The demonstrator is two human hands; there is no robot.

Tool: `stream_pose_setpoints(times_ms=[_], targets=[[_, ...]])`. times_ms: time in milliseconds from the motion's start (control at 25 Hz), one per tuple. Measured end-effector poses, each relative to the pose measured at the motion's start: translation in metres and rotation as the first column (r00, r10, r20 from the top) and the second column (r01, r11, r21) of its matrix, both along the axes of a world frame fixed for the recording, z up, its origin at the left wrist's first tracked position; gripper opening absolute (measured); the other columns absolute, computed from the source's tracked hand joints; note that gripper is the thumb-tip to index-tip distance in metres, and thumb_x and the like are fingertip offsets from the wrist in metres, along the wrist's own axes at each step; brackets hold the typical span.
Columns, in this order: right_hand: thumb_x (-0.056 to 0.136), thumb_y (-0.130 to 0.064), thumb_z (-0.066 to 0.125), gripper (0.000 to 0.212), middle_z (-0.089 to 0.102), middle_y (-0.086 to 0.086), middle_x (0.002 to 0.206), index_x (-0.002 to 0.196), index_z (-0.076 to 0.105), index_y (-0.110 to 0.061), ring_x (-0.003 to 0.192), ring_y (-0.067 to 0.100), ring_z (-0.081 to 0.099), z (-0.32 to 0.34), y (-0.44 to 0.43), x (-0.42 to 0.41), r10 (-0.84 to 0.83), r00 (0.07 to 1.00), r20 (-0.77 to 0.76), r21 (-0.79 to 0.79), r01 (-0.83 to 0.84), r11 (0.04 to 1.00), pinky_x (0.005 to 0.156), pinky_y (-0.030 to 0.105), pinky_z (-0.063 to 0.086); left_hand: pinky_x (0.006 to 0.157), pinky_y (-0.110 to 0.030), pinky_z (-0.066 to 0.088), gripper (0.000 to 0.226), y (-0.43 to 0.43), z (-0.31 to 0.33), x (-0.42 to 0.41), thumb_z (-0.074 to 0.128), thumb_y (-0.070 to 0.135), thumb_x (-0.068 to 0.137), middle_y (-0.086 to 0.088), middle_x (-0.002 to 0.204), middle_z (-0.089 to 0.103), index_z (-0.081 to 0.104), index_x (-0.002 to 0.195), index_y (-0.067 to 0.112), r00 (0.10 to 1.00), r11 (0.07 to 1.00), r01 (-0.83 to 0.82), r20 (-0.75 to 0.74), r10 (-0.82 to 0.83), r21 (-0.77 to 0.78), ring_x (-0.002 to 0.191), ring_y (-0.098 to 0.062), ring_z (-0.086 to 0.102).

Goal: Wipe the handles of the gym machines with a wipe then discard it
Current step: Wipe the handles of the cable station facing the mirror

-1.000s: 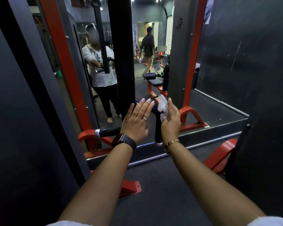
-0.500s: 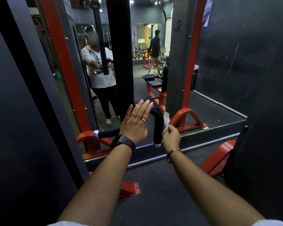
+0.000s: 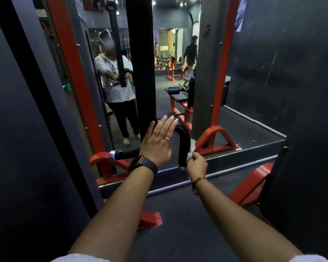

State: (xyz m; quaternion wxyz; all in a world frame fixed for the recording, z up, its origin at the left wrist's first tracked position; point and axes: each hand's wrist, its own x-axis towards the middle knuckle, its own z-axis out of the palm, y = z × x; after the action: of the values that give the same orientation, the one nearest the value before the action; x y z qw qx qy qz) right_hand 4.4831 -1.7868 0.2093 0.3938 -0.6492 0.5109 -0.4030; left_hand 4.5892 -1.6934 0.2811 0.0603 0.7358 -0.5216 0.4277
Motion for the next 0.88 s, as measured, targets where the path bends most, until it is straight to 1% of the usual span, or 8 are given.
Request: stream_pose_setpoints(times_ms=[80, 200, 320, 440, 560, 680, 800, 880], targets=[[0.088, 0.001, 0.045, 0.022, 0.063, 0.020, 0.101, 0.095, 0.066, -0.003, 0.084, 0.021, 0.051, 0.023, -0.005, 0.007, -0.012, 0.987, 0.163, -0.097, 0.028, 0.995, 0.078, 0.031, 0.041, 0.116, -0.042, -0.001, 0.095, 0.000, 0.001, 0.000, 0.066, 0.025, 0.058, -0.001, 0.152, 0.035, 0.034, 0.147, 0.015, 1.000, 1.000, 0.004, -0.010, -0.004, 0.004, 0.141, -0.019, 0.031], [0.089, 0.004, 0.043, 0.050, 0.055, -0.004, 0.104, 0.130, 0.057, -0.021, 0.092, 0.010, 0.052, 0.036, 0.003, 0.011, 0.090, 0.972, 0.216, -0.229, -0.039, 0.973, 0.080, 0.012, 0.037, 0.115, -0.041, -0.002, 0.095, 0.000, 0.001, 0.000, 0.069, 0.025, 0.057, -0.002, 0.151, 0.037, 0.037, 0.145, 0.014, 1.000, 1.000, 0.014, -0.007, -0.014, -0.004, 0.140, -0.020, 0.033], [0.088, 0.001, 0.047, 0.028, 0.061, 0.011, 0.095, 0.107, 0.067, -0.005, 0.086, 0.025, 0.057, -0.008, 0.009, 0.006, 0.060, 0.995, 0.076, -0.170, -0.047, 0.984, 0.064, 0.014, 0.031, 0.115, -0.041, -0.003, 0.095, 0.000, 0.003, -0.002, 0.070, 0.024, 0.056, -0.002, 0.151, 0.038, 0.038, 0.145, 0.014, 1.000, 1.000, 0.004, -0.018, -0.004, 0.000, 0.140, -0.020, 0.034], [0.087, -0.002, 0.053, 0.024, 0.057, 0.012, 0.061, 0.064, 0.059, -0.004, 0.066, 0.026, 0.055, -0.049, 0.002, -0.009, 0.113, 0.994, 0.005, 0.170, -0.112, 0.979, 0.053, 0.027, 0.036, 0.115, -0.042, -0.004, 0.096, 0.002, 0.002, -0.004, 0.068, 0.026, 0.059, -0.001, 0.153, 0.034, 0.033, 0.147, 0.016, 1.000, 0.999, -0.018, -0.025, 0.019, 0.027, 0.142, -0.019, 0.030], [0.080, 0.015, 0.047, 0.025, 0.053, 0.011, 0.058, 0.064, 0.059, -0.001, 0.049, 0.021, 0.052, -0.056, -0.006, -0.012, 0.082, 0.967, 0.241, 0.442, -0.185, 0.878, 0.054, 0.028, 0.042, 0.115, -0.041, -0.004, 0.094, 0.003, 0.004, -0.004, 0.066, 0.025, 0.061, 0.000, 0.154, 0.032, 0.032, 0.148, 0.016, 0.999, 0.999, -0.022, -0.030, 0.023, 0.034, 0.143, -0.018, 0.028], [0.089, 0.013, 0.047, 0.023, 0.054, 0.014, 0.064, 0.072, 0.055, -0.001, 0.044, 0.022, 0.058, -0.045, -0.008, 0.001, -0.045, 0.870, 0.490, 0.601, -0.301, 0.740, 0.058, 0.037, 0.053, 0.115, -0.041, -0.005, 0.093, 0.003, 0.003, -0.004, 0.065, 0.025, 0.062, 0.000, 0.154, 0.031, 0.031, 0.148, 0.016, 0.999, 0.999, -0.017, -0.043, 0.019, 0.044, 0.143, -0.018, 0.027], [0.096, -0.003, 0.034, 0.029, 0.052, 0.013, 0.064, 0.073, 0.052, -0.005, 0.042, 0.022, 0.055, -0.025, -0.012, 0.010, -0.238, 0.684, 0.689, 0.663, -0.464, 0.587, 0.042, 0.022, 0.047, 0.115, -0.041, -0.006, 0.093, 0.003, 0.003, -0.005, 0.066, 0.025, 0.062, -0.001, 0.154, 0.032, 0.032, 0.148, 0.015, 0.999, 0.999, -0.019, -0.037, 0.020, 0.040, 0.143, -0.019, 0.027], [0.091, -0.009, 0.028, 0.030, 0.051, 0.013, 0.064, 0.073, 0.052, -0.006, 0.052, 0.026, 0.051, -0.018, -0.009, 0.014, -0.297, 0.548, 0.782, 0.604, -0.553, 0.574, 0.053, 0.028, 0.045, 0.116, -0.041, -0.004, 0.093, 0.002, 0.003, -0.004, 0.068, 0.022, 0.059, -0.001, 0.152, 0.035, 0.035, 0.146, 0.014, 0.999, 1.000, 0.003, -0.045, -0.003, 0.016, 0.142, -0.019, 0.030]])
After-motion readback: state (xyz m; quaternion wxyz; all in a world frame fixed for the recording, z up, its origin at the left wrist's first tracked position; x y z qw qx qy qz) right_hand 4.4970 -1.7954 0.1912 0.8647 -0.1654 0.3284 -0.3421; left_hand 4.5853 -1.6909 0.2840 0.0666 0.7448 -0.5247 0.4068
